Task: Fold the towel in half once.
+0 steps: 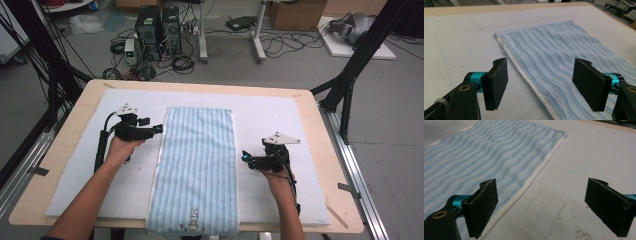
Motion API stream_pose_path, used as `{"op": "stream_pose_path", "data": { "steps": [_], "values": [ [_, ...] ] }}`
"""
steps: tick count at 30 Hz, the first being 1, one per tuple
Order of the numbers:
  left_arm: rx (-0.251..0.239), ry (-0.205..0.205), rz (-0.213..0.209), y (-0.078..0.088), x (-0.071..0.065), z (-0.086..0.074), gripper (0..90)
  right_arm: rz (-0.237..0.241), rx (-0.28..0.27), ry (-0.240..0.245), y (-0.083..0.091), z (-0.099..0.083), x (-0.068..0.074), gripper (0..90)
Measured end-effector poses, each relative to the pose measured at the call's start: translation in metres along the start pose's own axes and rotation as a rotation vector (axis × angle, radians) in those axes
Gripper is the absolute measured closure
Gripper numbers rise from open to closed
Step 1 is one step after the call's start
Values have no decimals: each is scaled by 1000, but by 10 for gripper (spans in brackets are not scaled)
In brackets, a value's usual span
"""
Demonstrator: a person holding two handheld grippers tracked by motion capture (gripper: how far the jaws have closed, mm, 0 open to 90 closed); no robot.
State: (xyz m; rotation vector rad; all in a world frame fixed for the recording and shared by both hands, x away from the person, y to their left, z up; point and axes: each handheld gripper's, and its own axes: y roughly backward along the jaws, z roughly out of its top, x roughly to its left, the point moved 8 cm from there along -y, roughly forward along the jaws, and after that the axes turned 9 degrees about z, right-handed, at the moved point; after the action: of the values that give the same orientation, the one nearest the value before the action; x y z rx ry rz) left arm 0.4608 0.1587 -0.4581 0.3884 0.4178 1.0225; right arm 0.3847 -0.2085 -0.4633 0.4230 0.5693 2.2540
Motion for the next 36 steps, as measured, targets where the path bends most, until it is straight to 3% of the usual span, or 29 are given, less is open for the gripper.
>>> {"op": "stream_pose_path", "data": {
  "steps": [4,8,11,13,16,23,27,31,36],
  "values": [
    [26,13,15,-13,3,-6,309,1,6,-3,-1,-1,0,107],
    [83,-10,59,-27,7,-8,334,-6,8,-1,-4,-1,-1,107],
    [98,-45,79,-36,4,-5,335,-11,14,-7,-6,-1,0,107],
    [132,-84,92,-43,3,-7,341,-11,22,-2,-7,-2,0,107],
    [164,-110,109,-51,2,-11,377,-11,35,-3,-10,-3,1,107],
    [168,-190,130,-56,-4,-15,476,-26,42,-13,-12,-4,-3,110],
    [162,-250,96,-56,-12,-16,661,-26,54,-20,-16,-3,-3,111],
    [157,-229,61,-56,-15,-17,800,-2,80,-2,-27,-2,3,111],
    [159,-197,39,-56,-15,-17,850,23,110,-4,-42,2,5,110]
  ]
}}
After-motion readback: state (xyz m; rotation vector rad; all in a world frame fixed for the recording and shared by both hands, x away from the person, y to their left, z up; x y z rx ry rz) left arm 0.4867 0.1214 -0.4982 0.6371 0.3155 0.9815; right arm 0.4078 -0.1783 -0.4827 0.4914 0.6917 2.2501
